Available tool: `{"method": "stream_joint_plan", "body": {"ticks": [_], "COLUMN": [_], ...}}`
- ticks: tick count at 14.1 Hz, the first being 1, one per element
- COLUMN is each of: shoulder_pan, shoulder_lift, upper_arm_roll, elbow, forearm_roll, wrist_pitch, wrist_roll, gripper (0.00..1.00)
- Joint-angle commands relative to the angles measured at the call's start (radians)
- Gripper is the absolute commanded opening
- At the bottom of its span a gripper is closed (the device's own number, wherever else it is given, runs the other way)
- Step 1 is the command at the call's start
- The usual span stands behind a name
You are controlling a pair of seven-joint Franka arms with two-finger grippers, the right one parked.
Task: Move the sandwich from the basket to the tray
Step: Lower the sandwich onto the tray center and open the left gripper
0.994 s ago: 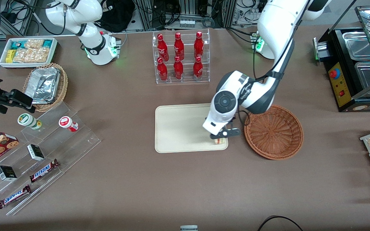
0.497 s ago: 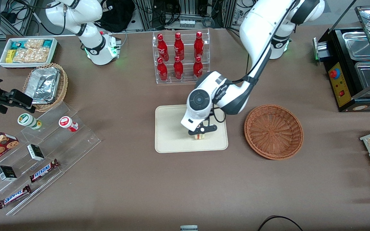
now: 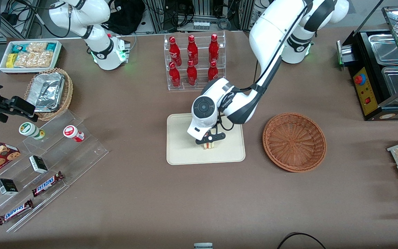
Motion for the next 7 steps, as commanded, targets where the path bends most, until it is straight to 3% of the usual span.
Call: {"method": "stream_joint_plan", "body": {"ticks": [1, 3, 4, 5, 7], "shoulder_pan": [-0.013, -0.022, -0.023, -0.023, -0.019], "shoulder_lift": [0.037, 0.043, 0.041, 0.041, 0.031], "upper_arm_roll": [0.010, 0.012, 0.012, 0.012, 0.013], "elbow": [0.052, 0.052, 0.052, 0.052, 0.052], "forearm_roll": [-0.004, -0.003, -0.003, -0.003, -0.001], "wrist_pitch": [-0.001, 0.010, 0.015, 0.019, 0.021], "wrist_roll": [-0.025, -0.036, -0.037, -0.036, -0.031], "gripper": [0.13, 0.17, 0.45, 0.99, 1.00]}}
